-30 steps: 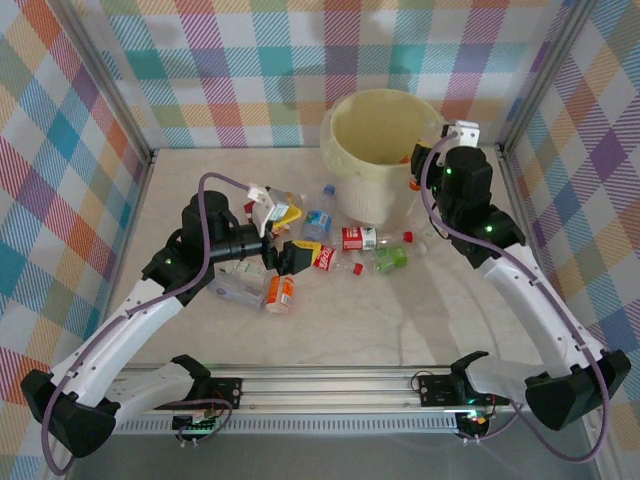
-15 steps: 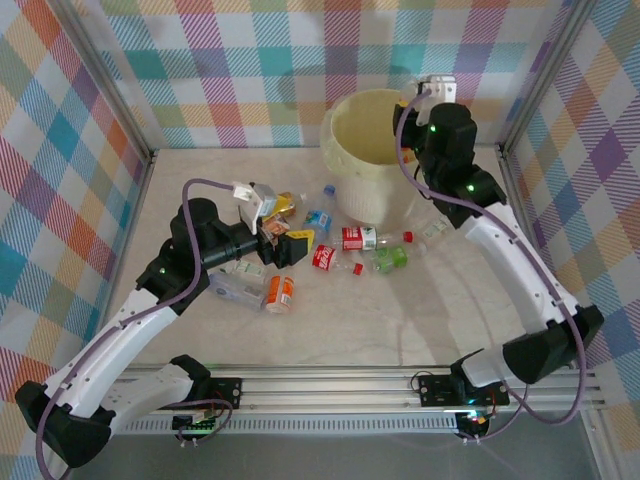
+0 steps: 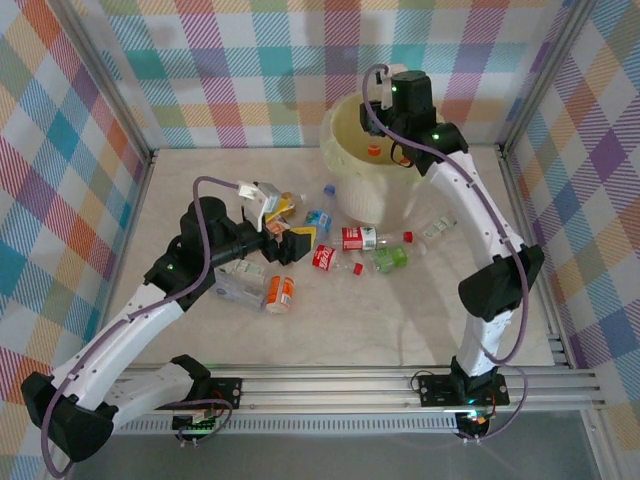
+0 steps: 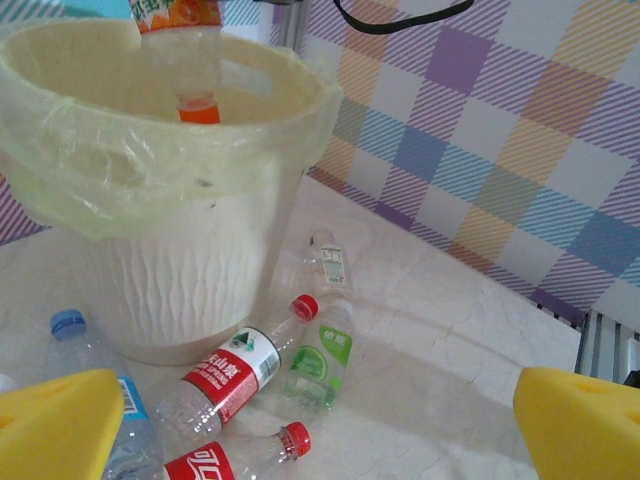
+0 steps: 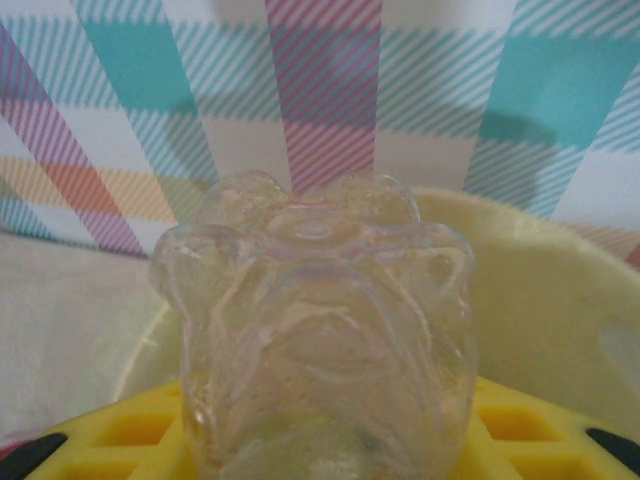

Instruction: Put the plastic bottles in the bin

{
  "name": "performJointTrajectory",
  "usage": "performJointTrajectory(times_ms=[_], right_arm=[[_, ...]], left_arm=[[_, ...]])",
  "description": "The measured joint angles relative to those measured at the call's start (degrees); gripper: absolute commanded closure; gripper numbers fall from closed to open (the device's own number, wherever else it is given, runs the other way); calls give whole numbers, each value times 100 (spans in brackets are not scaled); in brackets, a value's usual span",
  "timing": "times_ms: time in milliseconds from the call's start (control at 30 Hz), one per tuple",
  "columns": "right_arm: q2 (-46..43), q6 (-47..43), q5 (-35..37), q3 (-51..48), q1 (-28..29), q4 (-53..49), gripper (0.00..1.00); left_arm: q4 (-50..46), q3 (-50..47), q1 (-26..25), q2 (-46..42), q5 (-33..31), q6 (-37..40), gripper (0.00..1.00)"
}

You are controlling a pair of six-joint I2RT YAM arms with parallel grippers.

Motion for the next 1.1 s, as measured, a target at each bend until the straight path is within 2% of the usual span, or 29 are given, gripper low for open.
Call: performJointTrajectory(times_ms=[233, 467, 767, 1100], right_arm=[[612, 125, -538, 632, -103, -857, 52], [929, 149, -859, 730, -118, -1318, 47], [1016, 212, -1003, 741, -125, -1475, 33], [957, 267, -1080, 868, -164, -1447, 24]], left_arm=[[-164, 118, -2, 81, -70, -31, 0], [-323, 197, -7, 116, -208, -33, 0], [-413, 295, -7, 212, -210, -28, 0], [-448, 295, -11, 219, -254, 68, 0]])
